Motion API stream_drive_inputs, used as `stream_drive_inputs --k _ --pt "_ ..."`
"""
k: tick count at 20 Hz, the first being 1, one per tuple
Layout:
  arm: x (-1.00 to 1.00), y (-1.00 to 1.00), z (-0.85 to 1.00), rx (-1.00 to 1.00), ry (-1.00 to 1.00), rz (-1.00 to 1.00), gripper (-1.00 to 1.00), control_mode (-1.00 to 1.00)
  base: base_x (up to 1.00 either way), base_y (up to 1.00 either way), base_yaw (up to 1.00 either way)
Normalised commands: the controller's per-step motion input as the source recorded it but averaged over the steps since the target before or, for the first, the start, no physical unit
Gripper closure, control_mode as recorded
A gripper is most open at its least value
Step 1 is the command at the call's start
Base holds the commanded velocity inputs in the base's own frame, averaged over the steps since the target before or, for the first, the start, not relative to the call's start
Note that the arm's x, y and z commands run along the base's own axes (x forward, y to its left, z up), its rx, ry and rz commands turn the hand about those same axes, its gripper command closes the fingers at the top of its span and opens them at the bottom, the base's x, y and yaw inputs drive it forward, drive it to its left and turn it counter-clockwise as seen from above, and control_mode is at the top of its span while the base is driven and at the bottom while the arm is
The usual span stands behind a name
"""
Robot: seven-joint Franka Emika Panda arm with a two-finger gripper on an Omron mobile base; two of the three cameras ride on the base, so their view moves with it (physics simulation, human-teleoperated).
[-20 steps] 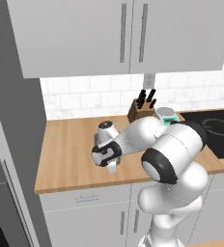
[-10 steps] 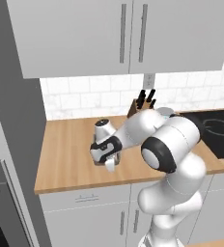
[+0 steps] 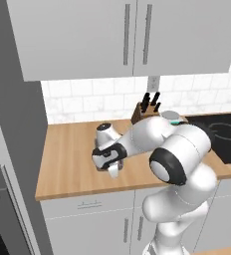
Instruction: Take the meat container that has the shrimp and place it on the second highest rack of the freezer. Then take the vegetable container that has the lemons and place it on the highest rack of the freezer.
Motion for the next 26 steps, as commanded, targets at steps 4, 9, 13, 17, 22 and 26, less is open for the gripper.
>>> stream_drive_inputs --k 4,9,13,17,22,26 --pt "-0.74 0.00 0.00 0.00 -0.06 -0.03 1.00 -1.00 0.00 0.00 0.00" --pt "-0.62 0.00 0.73 0.00 0.01 0.09 1.00 -1.00 0.00 0.00 0.00" --pt "-0.67 -0.08 1.00 0.00 0.02 0.27 1.00 -1.00 0.00 0.00 0.00" --pt "-0.74 -0.33 1.00 0.00 0.00 0.16 1.00 -1.00 0.00 0.00 0.00" --pt "-0.72 -0.42 0.99 0.07 -0.08 0.15 1.00 -1.00 0.00 0.00 0.00" --pt "-0.60 -0.35 0.89 0.06 -0.15 0.27 1.00 -1.00 0.00 0.00 0.00"
